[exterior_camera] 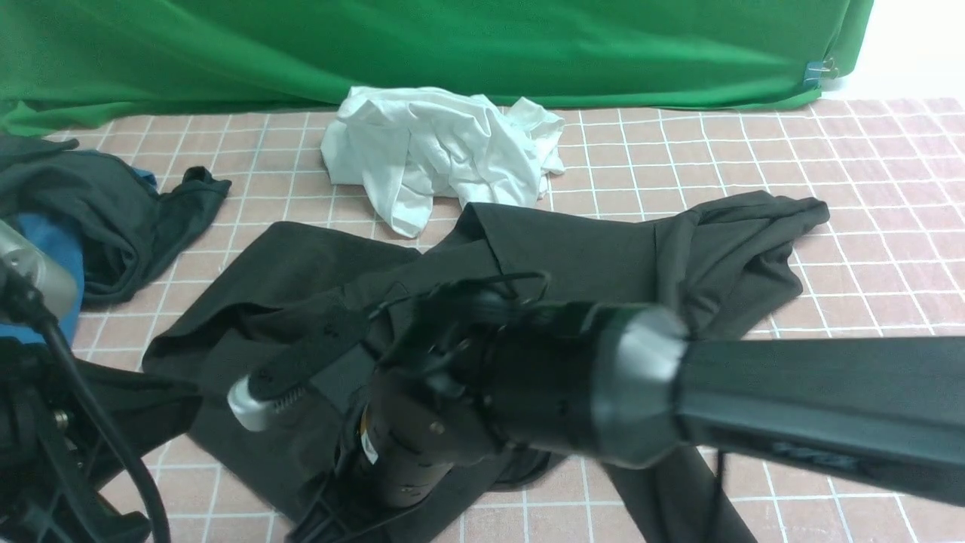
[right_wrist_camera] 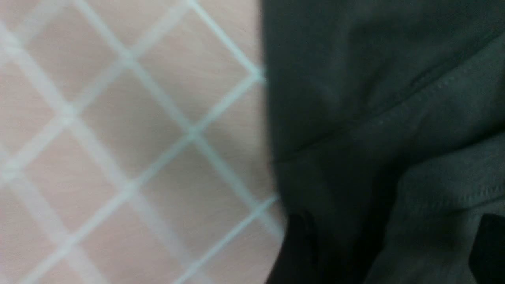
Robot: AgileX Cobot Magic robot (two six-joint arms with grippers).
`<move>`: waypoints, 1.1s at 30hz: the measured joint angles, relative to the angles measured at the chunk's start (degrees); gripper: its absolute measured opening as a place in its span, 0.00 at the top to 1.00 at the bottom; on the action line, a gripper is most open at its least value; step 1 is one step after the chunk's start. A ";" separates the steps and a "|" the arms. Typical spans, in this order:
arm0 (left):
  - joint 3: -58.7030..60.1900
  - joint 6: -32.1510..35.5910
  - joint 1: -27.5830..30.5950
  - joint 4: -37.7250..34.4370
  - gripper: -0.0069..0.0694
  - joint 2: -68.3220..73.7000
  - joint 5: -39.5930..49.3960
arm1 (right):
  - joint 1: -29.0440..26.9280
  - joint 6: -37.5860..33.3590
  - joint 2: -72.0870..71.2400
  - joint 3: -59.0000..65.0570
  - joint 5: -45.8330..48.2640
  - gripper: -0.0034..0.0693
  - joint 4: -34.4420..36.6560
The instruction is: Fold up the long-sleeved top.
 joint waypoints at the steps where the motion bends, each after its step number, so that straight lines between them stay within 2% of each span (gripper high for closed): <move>1: 0.00 0.00 0.00 0.00 0.89 0.00 0.00 | 0.00 0.17 0.33 -0.06 0.00 0.18 -0.55; 3: 0.00 0.00 0.00 0.00 0.89 0.00 0.00 | 0.00 0.81 1.42 -0.17 0.04 0.20 -2.37; 7: 0.05 0.23 0.00 0.00 0.89 0.00 -0.38 | 0.00 0.84 1.85 -0.28 0.34 0.42 -3.28; 8: 0.05 0.37 0.00 0.00 0.89 0.00 -0.39 | 0.00 0.08 1.85 -0.28 0.77 0.54 -3.35; 9: 0.05 0.47 0.00 0.00 0.89 0.00 -0.39 | 0.00 -0.65 1.85 -0.28 1.17 0.62 -3.35; 10: 0.05 0.47 0.00 0.00 0.89 0.00 -0.39 | 0.00 -0.80 1.85 -0.28 1.31 0.64 -3.35; 11: 0.05 0.58 0.00 0.00 0.89 0.00 -0.39 | 0.00 -1.84 1.85 -0.34 2.30 0.78 -3.35; 13: 0.05 0.63 0.00 0.24 0.89 0.00 -0.39 | 0.00 -2.48 1.53 -0.34 3.94 0.87 -3.42; 18: 0.05 0.78 0.10 2.38 0.89 0.00 -0.39 | 0.15 -3.39 -3.80 -0.34 11.24 0.91 -5.22; 25: 0.05 0.84 0.10 3.06 0.89 0.00 -0.44 | -1.00 0.84 -20.29 4.16 21.87 0.91 -14.68; 28: 0.05 0.84 0.10 3.42 0.89 0.00 -0.91 | -3.58 3.39 -29.52 10.69 22.94 0.91 -16.01; 33: 0.05 0.84 0.17 3.67 0.89 0.00 -3.53 | -11.30 6.46 -42.91 22.05 24.51 0.91 -16.35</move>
